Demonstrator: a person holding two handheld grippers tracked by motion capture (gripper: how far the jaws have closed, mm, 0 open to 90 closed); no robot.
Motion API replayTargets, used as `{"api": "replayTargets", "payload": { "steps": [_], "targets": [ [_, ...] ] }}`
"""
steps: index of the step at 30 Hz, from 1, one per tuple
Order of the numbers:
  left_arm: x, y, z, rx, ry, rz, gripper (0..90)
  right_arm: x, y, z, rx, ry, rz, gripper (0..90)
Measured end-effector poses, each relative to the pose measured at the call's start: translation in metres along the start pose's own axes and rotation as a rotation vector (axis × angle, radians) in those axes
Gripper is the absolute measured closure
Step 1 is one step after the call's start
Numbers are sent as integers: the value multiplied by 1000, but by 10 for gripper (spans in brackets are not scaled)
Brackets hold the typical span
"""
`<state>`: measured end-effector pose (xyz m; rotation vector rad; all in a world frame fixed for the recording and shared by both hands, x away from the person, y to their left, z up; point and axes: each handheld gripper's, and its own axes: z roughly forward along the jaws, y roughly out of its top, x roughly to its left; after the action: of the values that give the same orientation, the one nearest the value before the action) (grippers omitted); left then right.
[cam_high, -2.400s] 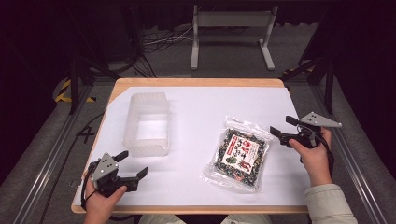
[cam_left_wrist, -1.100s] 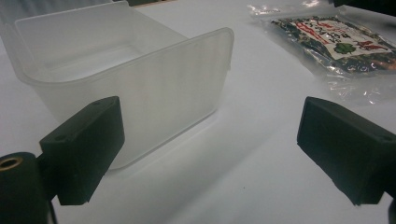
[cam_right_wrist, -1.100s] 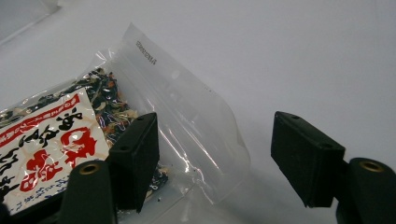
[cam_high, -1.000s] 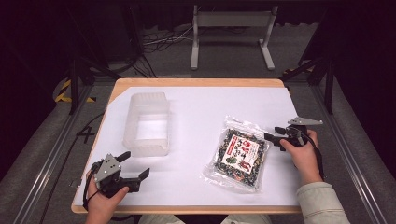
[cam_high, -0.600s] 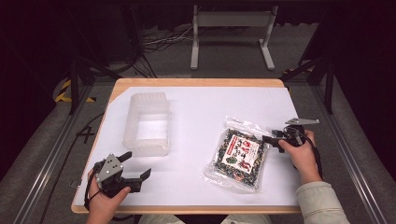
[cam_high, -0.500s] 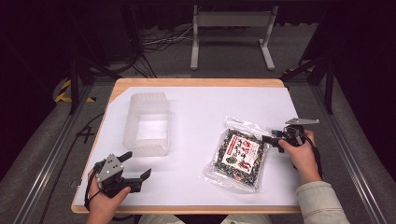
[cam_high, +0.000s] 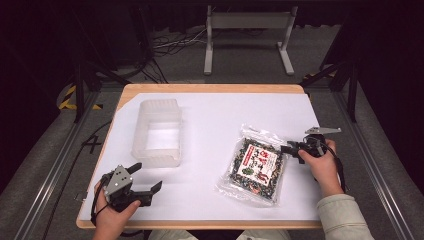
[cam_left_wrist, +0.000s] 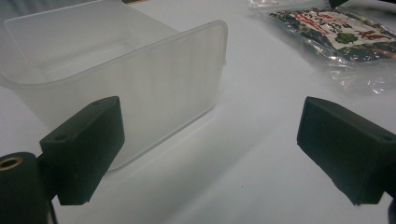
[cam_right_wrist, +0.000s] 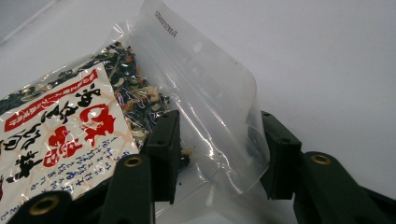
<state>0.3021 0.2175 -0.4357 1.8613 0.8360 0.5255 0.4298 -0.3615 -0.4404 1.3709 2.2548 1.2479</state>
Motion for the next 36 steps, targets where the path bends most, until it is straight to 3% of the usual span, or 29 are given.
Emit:
{"api": "replayTargets", "payload": {
  "steps": [3, 13, 17, 22, 26, 36],
  "targets": [
    [0, 0, 0, 0, 0, -2, 85, 1, 0, -1, 6, 6, -6, 672],
    [0, 0, 0, -1, 3, -4, 85, 5, 1, -6, -3, -9, -47, 867],
    [0, 0, 0, -2, -5, -14, 86, 4, 1, -6, -1, 15, -39, 887],
    [0, 0, 1, -6, -11, -22, 79, 9, 4, -11, -16, -3, -58, 900],
    [0, 2, 1, -44, -30, -40, 61, 11, 6, -17, -33, 6, -65, 900],
    [8, 3, 3, -80, -61, -72, 32, 28, 26, -51, -146, 22, -117, 900]
  ]
}}
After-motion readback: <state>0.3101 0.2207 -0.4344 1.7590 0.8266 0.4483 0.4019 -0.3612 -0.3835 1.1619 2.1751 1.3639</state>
